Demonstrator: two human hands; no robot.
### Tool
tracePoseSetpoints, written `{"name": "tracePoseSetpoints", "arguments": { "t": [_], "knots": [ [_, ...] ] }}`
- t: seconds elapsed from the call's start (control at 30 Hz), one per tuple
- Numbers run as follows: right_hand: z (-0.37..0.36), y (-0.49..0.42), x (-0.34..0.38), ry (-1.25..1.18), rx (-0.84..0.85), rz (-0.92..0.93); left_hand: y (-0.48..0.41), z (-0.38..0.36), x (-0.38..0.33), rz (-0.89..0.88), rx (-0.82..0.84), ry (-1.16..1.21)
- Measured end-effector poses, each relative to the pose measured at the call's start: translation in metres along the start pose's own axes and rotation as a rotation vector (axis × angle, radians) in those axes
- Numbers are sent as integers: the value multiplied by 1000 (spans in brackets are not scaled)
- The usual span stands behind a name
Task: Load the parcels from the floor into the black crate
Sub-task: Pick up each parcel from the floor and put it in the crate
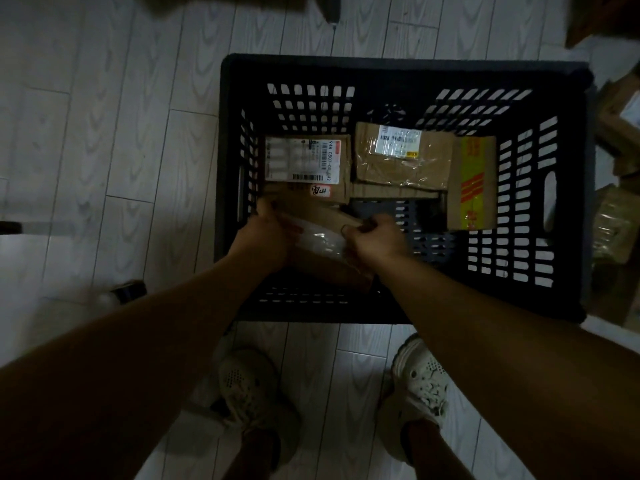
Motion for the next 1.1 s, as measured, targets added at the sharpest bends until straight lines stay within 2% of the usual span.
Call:
{"name": "tracePoseSetpoints", "arguments": {
  "t": [0.07, 0.2, 0.33, 0.4, 0.47, 0.53, 0.63, 0.7, 0.8, 0.87, 0.93, 1.0, 1.1],
  "knots": [
    [-7, -3, 2, 41, 15, 49, 2, -12, 7, -34, 20, -71],
    [-3, -18, -9, 60, -73, 25, -5, -35, 29, 2, 42, -23],
    [-28, -30, -22, 52, 42, 42, -15, -53, 32, 7, 88, -81],
    [-42, -43, -26, 100, 61, 34, -25, -57, 32, -5, 37, -126],
    [-56, -54, -32, 182, 103, 16, -30, -66, 29, -78, -2, -234],
    [-71, -63, -34, 166, 161, 40, -38, -74, 26, -151, -34, -332],
    [-82, -74, -36, 232, 170, 112, -60, -85, 36, -39, 59, -313],
    [-89, -76, -37, 286, 215, 94, -69, -96, 39, -43, 139, -390],
    [-97, -81, -45, 286, 320, 25, -77, -105, 42, -21, 159, -453],
    [-87, -75, -38, 257, 313, 30, -73, -98, 40, -21, 168, -415],
    [-72, -59, -31, 184, 351, 74, -61, -81, 29, -97, 169, -397],
    [-44, -29, -21, 113, 402, 73, -36, -53, 15, -167, 145, -375],
    [16, 22, 0, 75, 404, 122, 20, -6, -10, -182, 122, -333]
  ]
}}
Point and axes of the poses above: each hand's wrist, its own y-axis away from the middle knuckle, its own z-axis out of the back of the hand, x = y × z, the point moved 6 cm from there along -y, towards the middle knuckle, and after that the axes turned 8 degrees about -x, right-handed, at the moved point
